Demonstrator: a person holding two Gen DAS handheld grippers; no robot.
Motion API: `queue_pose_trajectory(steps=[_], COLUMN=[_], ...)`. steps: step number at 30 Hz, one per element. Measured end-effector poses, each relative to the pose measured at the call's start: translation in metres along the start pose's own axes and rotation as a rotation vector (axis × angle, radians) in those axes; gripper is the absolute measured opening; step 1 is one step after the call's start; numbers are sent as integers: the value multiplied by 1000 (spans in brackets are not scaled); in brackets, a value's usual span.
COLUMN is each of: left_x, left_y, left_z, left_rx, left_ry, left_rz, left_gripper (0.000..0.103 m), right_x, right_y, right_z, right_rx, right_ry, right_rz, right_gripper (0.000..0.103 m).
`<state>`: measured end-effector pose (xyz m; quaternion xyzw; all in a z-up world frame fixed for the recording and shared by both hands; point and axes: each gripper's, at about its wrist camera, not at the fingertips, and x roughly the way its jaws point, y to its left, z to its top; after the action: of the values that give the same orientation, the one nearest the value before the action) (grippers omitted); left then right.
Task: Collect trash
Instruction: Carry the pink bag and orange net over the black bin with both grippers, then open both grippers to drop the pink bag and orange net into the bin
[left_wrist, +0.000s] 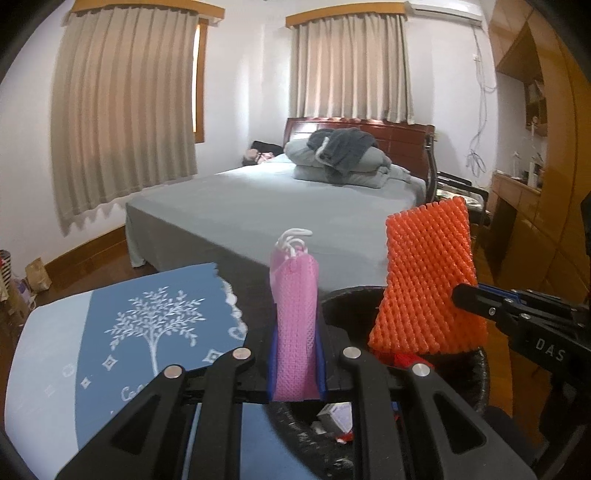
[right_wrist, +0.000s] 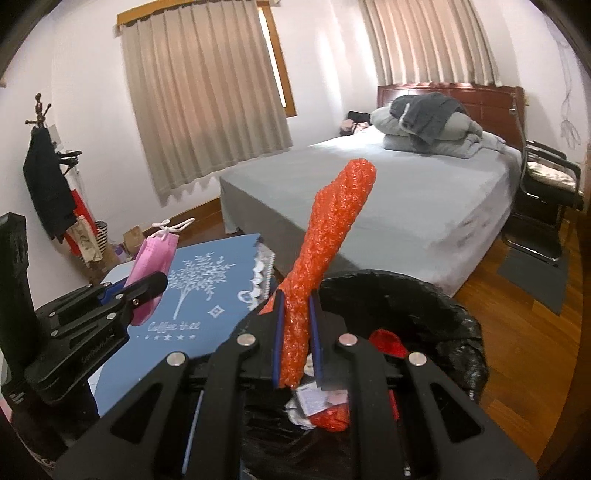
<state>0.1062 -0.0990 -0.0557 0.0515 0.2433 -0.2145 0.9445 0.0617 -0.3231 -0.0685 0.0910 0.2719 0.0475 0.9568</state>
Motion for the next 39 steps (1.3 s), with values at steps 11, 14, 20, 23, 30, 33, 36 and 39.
queue_pose_trajectory(steps=[11,14,20,23,30,33,36,39], left_x=[20,28,47,57,81,91,99,105], left_y=[-36,-43,-60,-67,-77,-77,-78,-77], left_z=[2,2,0,-2,-4,-4,-5,-5], left_rx=[39,47,70,82,87,82,80,69], left_ry=[13,20,43,54,84,102,115,132], left_rz=[-66,-86,-120,-133,-163,-174,-182,-197], left_gripper=[16,16,16,16,16,16,21,40], right_x=[-8,-8,-2,3,21,30,37,47], right_y=[-36,-45,-60,-66,-82,-88,-91,-96], right_z=[-9,-13,-18,-20,-29,-32,-33,-34], right_rx=[25,27,36,41,54,62,61,61], right_ry=[8,17,32,44,82,101,110,131], right_rz=[-68,-88,-113,-120,-128,-125,-126,-138], right_gripper=[12,12,12,12,13,14,15,36])
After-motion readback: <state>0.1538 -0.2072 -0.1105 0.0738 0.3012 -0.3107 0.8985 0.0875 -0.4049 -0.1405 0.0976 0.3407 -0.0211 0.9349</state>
